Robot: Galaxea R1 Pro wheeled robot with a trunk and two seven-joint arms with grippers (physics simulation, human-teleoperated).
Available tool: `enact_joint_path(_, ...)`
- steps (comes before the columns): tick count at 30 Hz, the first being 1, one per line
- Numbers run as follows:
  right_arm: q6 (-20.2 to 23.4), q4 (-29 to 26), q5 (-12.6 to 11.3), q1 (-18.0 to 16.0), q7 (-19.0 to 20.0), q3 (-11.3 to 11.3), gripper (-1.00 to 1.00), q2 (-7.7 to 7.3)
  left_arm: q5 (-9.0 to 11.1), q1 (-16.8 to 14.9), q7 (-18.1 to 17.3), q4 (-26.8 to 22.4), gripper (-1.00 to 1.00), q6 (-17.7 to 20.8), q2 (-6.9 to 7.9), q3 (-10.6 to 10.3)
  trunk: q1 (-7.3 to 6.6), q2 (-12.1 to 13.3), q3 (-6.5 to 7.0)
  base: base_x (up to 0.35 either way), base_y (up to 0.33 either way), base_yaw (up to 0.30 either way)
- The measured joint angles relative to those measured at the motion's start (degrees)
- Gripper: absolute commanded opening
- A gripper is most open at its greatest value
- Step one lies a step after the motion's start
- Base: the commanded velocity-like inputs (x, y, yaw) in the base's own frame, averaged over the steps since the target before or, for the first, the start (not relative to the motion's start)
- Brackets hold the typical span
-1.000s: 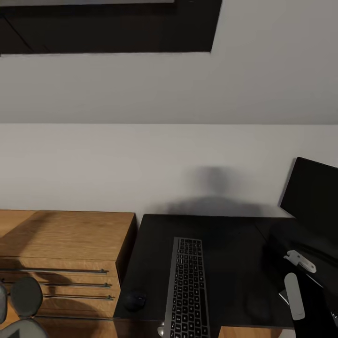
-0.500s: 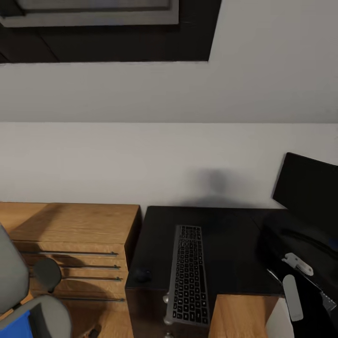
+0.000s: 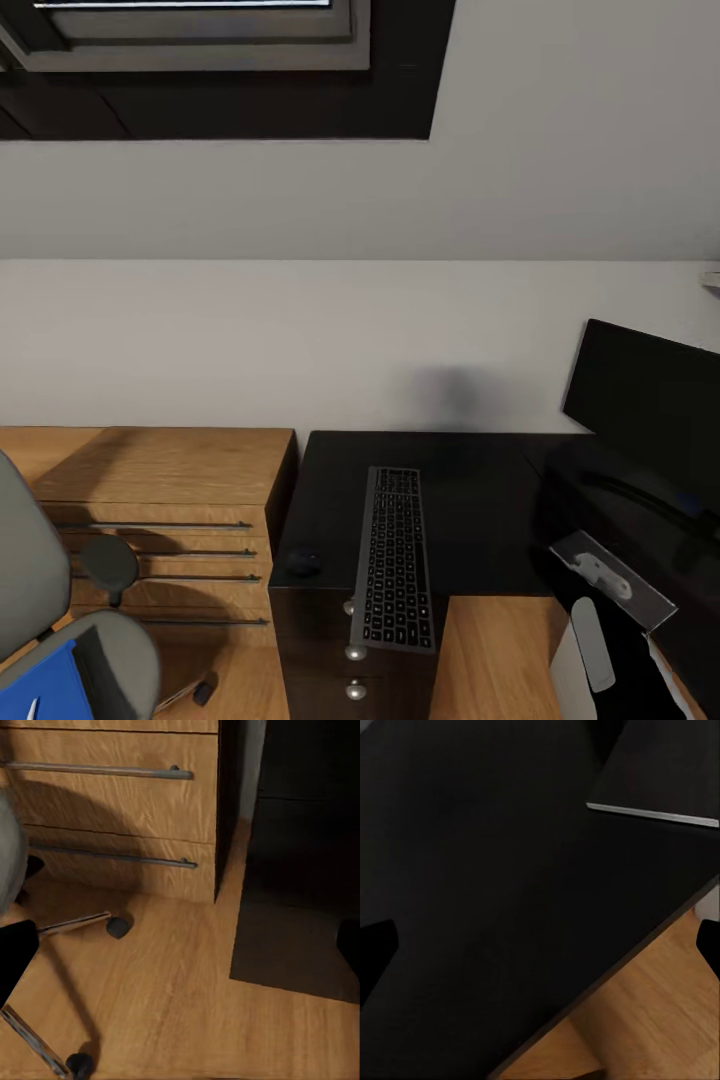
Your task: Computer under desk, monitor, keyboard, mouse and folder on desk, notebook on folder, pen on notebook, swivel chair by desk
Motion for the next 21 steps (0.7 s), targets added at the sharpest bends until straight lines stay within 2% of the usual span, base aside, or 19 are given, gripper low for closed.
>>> enact_joint_path(1, -0.6, 0.1, 0.0, 0.0, 0.0, 0.1, 1.0, 0.13, 0.5, 0.0, 0.0, 0.0, 1.0, 0.1, 0.11, 0.0, 0.0, 0.0, 0.0, -0.002, 0.0, -0.001)
enact_joint_path(2, -2.9, 0.7, 0.0, 0.0, 0.1, 0.5, 1.0, 0.49, 3.2, 0.0, -0.6, -0.4, 1.0, 1.4, 2.03, 0.5, 0.0, 0.0, 0.0, -0.001, 0.0, -0.001)
enact_joint_path(3, -3.2, 0.8, 0.0, 0.0, 0.1, 0.5, 1.0, 0.52, 3.2, 0.0, -0.7, -0.7, 1.0, 2.4, 2.6, 0.2, 0.0, 0.0, 0.0, 0.0, 0.0, 0.0)
enact_joint_path(5, -3.5, 0.9, 0.0, 0.0, 0.1, 0.6, 1.0, 0.57, 3.6, 0.0, -0.9, -2.2, 1.0, 7.0, 3.49, 0.1, 0.0, 0.0, 0.0, 0.0, 0.0, 0.0)
enact_joint_path(6, -3.7, 0.9, 0.0, 0.0, 0.1, 0.6, 1.0, 0.59, 3.8, 0.0, -1.1, -3.8, 1.0, 11.1, 4.02, 0.1, 0.0, 0.0, 0.0, 0.0, 0.0, 0.0)
enact_joint_path(7, -3.7, 1.0, 0.0, 0.0, 0.1, 0.6, 1.0, 0.6, 4.0, 0.0, -1.3, -4.9, 1.0, 13.6, 4.38, 0.1, 0.0, 0.0, 0.0, 0.0, 0.0, 0.0)
enact_joint_path(8, -3.8, 1.1, 0.0, 0.0, 0.1, 0.6, 1.0, 0.61, 5.5, 0.0, -2.8, -11.1, 1.0, 23.3, 6.25, 0.2, 0.0, 0.0, 0.01, 0.0, 0.0, 0.0)
enact_joint_path(10, -3.9, 1.1, 0.0, 0.0, 0.1, 0.6, 1.0, 0.62, 7.2, 0.0, -3.9, -15.7, 1.0, 28.8, 7.55, 0.8, 0.0, 0.0, 0.0, 0.0, 0.0, 0.0)
enact_joint_path(11, -3.9, 1.1, 0.0, 0.0, 0.1, 0.6, 1.0, 0.62, 9.3, 0.0, -4.7, -20.6, 1.0, 34.4, 8.88, 1.6, 0.0, 0.0, 0.01, 0.0, 0.0, 0.0)
enact_joint_path(13, -3.9, 1.2, 0.0, 0.0, 0.1, 0.6, 1.0, 0.62, 11.6, 0.0, -5.2, -26.0, 1.0, 40.6, 10.38, 2.7, 0.0, 0.0, 0.0, 0.0, 0.0, 0.0)
enact_joint_path(14, -4.0, 1.2, 0.0, 0.0, 0.1, 0.6, 1.0, 0.62, 17.1, 0.0, -5.4, -34.0, 1.0, 59.6, 14.24, 10.2, 0.0, 0.0, 0.0, 0.0, 0.0, 0.0)
enact_joint_path(15, -4.0, 1.2, 0.0, 0.0, 0.1, 0.6, 1.0, 0.62, 17.2, 0.0, -5.2, -42.8, 1.0, 64.8, 16.52, 11.6, 0.0, 0.0, 0.0, 0.0, 0.0, 0.0)
enact_joint_path(16, -4.0, 1.2, 0.0, 0.0, 0.1, 0.6, 1.0, 0.62, 17.5, 0.0, -4.9, -53.8, 1.0, 66.7, 16.14, 12.6, 0.0, 0.0, 0.01, 0.0, 0.0, 0.0)
enact_joint_path(17, -4.0, 1.2, 0.0, 0.0, 0.1, 0.6, 1.0, 0.62, 17.7, -0.1, -4.3, -59.4, 1.0, 69.3, 16.43, 14.2, -0.01, 0.0, 0.01, 0.0, 0.0, 0.0)
enact_joint_path(18, -4.0, 1.2, 0.0, 0.0, 0.1, 0.5, 1.0, 0.62, 17.8, 0.0, -3.9, -61.4, 1.0, 70.4, 16.55, 14.9, 0.0, 0.0, 0.01, 0.0, 0.0, 0.0)
enact_joint_path(20, -4.0, 1.3, 0.0, 0.0, 0.1, 0.5, 1.0, 0.62, 18.5, 0.0, -0.3, -72.8, 1.0, 73.8, 16.81, 16.7, 0.21, -0.4, -0.16, 0.0, 0.0, 0.0)
enact_joint_path(21, -4.0, 1.3, 0.0, 0.0, 0.1, 0.5, 1.0, 0.62, 18.6, 0.0, -0.2, -73.4, 1.0, 73.9, 16.82, 16.8, 0.43, -0.8, -0.35, 0.0, 0.0, 0.0)
